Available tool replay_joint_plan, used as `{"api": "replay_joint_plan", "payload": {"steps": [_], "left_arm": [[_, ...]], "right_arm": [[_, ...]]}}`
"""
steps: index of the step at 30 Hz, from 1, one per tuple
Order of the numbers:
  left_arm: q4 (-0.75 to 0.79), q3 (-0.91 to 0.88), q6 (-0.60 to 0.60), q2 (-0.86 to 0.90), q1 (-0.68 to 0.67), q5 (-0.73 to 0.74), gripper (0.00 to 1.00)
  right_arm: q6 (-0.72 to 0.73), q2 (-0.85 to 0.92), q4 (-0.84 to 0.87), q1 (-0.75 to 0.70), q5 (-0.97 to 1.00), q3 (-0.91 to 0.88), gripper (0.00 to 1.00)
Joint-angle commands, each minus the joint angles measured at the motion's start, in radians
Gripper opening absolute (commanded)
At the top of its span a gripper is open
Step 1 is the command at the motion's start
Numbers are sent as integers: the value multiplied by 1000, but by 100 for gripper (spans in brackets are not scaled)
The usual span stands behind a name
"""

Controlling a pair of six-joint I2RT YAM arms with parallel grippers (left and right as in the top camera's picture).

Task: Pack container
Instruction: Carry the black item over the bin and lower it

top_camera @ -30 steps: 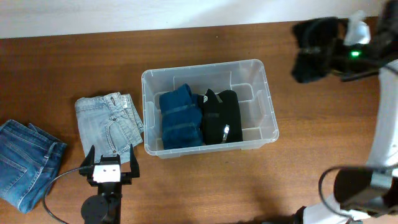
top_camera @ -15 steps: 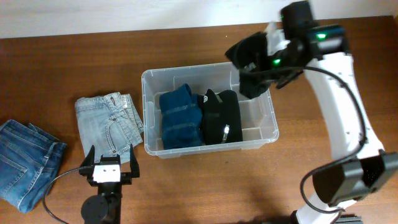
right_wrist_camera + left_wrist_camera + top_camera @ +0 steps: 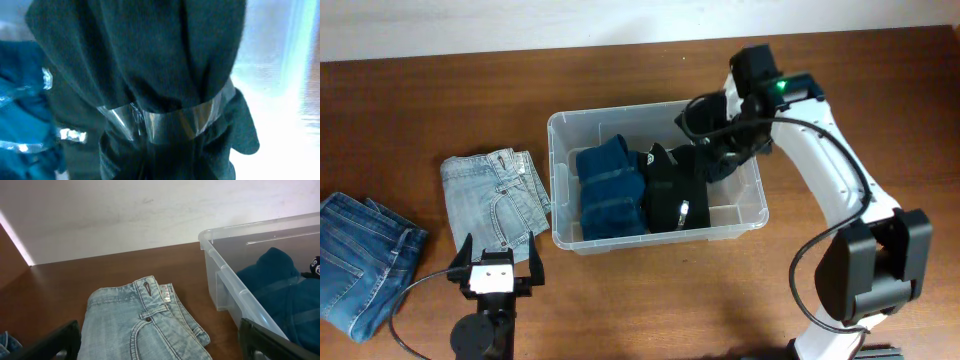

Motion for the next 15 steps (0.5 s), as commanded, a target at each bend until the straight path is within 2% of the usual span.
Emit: {"api": "replay_joint_plan", "payload": {"steps": [1,5,11,12,15], "left_arm": [[3,-6,13,-8,5,11,99],[3,-6,13,-8,5,11,99],[3,-6,13,-8,5,11,99],[3,-6,13,-8,5,11,99],[3,-6,13,-8,5,11,99]], "right_arm": [[13,5,45,6,14,-67,14],[31,5,97,6,13,-135,14],[31,3,91,17,3,-144,14],[30,3,89,21,3,-144,17],[21,3,88,32,3,-143,41]]}}
